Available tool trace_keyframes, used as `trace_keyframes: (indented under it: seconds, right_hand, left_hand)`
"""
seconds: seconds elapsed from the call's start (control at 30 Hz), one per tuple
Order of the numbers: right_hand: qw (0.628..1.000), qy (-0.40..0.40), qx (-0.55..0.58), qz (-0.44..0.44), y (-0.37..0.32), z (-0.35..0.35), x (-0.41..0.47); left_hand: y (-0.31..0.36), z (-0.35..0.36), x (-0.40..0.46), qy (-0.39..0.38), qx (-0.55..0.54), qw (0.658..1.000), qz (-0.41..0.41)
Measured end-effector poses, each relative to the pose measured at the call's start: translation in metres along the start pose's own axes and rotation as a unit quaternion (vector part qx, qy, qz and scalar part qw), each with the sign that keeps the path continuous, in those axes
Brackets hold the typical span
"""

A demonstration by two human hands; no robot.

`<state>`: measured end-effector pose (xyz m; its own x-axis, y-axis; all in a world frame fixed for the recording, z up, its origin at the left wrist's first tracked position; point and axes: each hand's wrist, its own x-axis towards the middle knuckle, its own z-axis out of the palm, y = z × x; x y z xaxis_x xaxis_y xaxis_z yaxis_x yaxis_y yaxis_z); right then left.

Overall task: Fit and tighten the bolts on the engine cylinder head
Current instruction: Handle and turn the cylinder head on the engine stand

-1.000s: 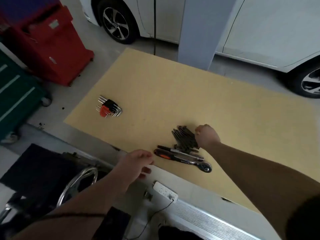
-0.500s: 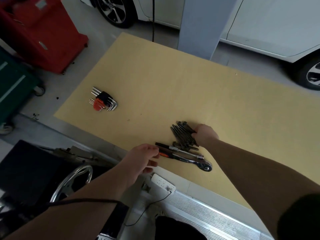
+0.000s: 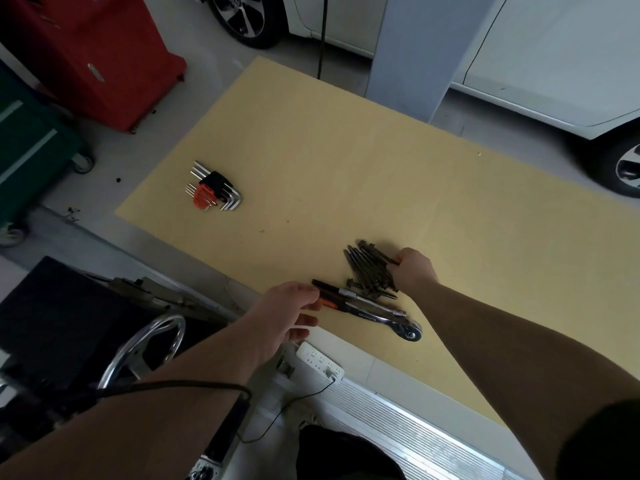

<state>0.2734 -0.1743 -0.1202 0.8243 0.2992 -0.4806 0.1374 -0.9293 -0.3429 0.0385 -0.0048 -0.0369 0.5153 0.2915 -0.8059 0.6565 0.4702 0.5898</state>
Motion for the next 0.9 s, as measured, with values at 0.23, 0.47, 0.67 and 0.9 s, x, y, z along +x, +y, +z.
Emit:
trace_keyframes:
  seconds: [0.23,0.47,0.67,0.9]
  right_hand:
    - [0.999,0.033,0.041,-0.011,-0.002,0.012,0.0]
    - [0.968,0.004,0.25,-0.021,-0.036,-0.014,-0.059]
    - [0.909,-0.168,0.367,-0.1,-0.08,0.013,-0.176]
    - [0.909,-0.256,0.271,-0.184,-0.125,0.046,-0.243]
  left_hand:
    - [-0.003,-0.003,0.002,0.0,-0.019,1.0,-0.008]
    - [0.004,0.002,0.0,0.0,-0.075,0.997,0.005]
    - [-0.003,-0.007,-0.026,-0.119,-0.246,0.953,0.132]
    - [-0.068,-0.059,-0.084,-0.044,-0.344,0.925,0.157]
